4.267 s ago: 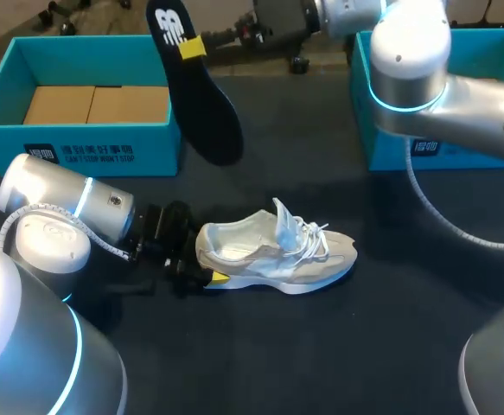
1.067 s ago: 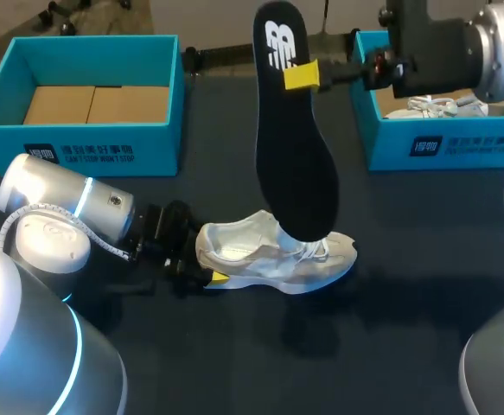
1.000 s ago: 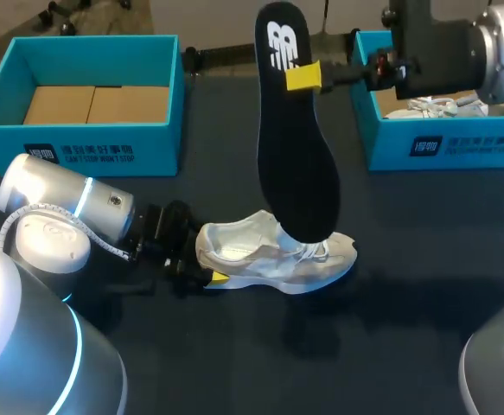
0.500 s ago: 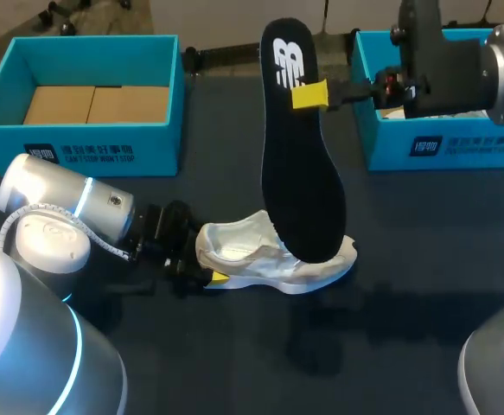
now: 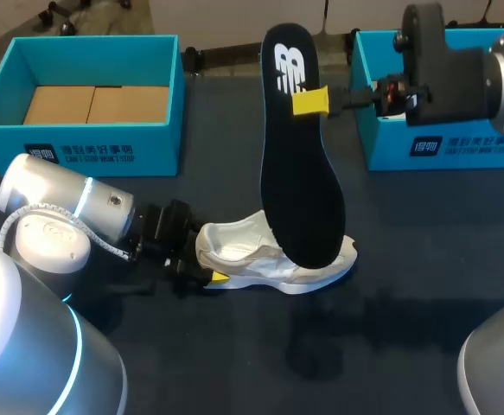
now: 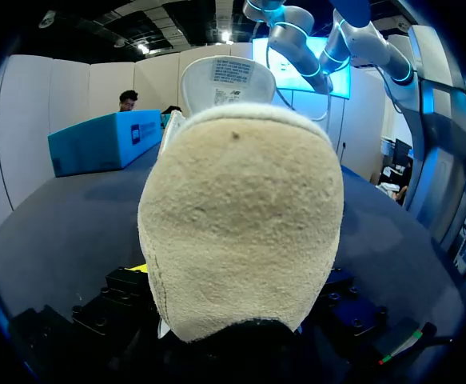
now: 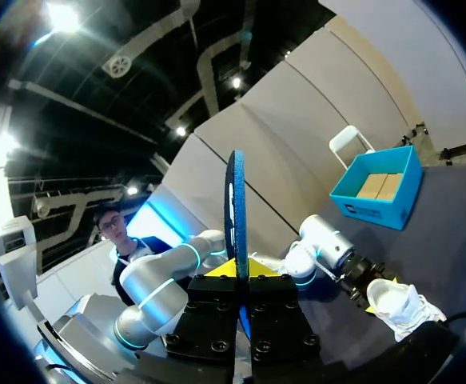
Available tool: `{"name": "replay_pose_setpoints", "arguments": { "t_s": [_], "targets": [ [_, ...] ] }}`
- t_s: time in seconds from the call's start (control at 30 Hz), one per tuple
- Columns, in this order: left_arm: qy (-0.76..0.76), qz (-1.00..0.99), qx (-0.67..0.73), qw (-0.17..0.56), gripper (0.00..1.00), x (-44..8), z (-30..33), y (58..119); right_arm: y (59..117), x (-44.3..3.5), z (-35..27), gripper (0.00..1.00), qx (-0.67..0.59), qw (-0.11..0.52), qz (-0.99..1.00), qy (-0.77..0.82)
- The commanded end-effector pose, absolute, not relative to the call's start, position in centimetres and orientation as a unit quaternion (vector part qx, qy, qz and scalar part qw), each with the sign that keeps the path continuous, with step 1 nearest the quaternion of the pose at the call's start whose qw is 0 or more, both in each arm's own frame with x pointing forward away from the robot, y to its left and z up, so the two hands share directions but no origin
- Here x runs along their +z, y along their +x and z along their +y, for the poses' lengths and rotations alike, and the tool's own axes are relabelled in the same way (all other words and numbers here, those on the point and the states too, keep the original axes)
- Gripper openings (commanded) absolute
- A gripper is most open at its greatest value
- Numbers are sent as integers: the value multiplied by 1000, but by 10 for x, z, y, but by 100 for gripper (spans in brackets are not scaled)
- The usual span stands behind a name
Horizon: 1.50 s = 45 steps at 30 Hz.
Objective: Take the shoe out of the shoebox, open the shoe tongue, remove and reinsert the insole, then place the shoe into the shoebox
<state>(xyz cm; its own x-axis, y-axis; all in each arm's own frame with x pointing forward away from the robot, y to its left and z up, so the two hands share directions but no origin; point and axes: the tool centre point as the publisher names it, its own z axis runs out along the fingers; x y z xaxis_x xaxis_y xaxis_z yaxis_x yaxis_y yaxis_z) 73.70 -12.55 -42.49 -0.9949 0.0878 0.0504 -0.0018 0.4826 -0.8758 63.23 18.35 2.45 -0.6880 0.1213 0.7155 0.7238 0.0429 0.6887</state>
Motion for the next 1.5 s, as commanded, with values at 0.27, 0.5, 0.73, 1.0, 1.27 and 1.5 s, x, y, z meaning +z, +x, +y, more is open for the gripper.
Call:
{"name": "replay_pose_setpoints", "arguments": {
  "t_s": [0.27, 0.5, 0.73, 1.0, 1.27, 1.5],
  "targets": [
    [-25, -861, 507, 43, 0, -426, -126, 735, 630, 22, 184, 0, -619, 242, -678, -312],
    [-25, -861, 507, 43, 0, -426, -126, 735, 630, 22, 184, 0, -619, 242, -678, -312],
    [-25, -861, 507, 43, 0, -426, -126, 735, 630, 22, 184, 0, -619, 242, -678, -312],
    [-23, -871, 488, 45, 100, -428, -121, 735, 630, 22, 184, 0, -619, 242, -678, -312],
    [-26, -887, 460, 39, 100, -423, -116, 734, 630, 22, 184, 0, -619, 242, -678, -312],
    [-24, -906, 421, 32, 100, -415, -105, 732, 630, 22, 184, 0, -619, 242, -678, -312]
  ]
}}
